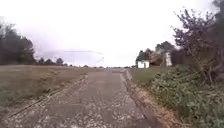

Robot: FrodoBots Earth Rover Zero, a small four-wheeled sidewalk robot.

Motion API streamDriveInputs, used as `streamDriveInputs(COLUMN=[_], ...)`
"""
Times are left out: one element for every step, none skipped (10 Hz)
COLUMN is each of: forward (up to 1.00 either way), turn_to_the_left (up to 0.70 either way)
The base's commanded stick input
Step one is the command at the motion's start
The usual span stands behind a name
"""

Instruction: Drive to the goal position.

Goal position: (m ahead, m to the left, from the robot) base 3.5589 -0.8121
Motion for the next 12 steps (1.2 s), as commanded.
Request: streamDriveInputs(forward=[0.7,0.7,0.7,0.7,0.7,0.7,0.7,0.7,0.7,0.7,0.7,0.7], turn_to_the_left=[0.01,0.02,0.02,0.02,0.03,0.03,0.02,0.0,0.0,0.0,0.0,0.0])
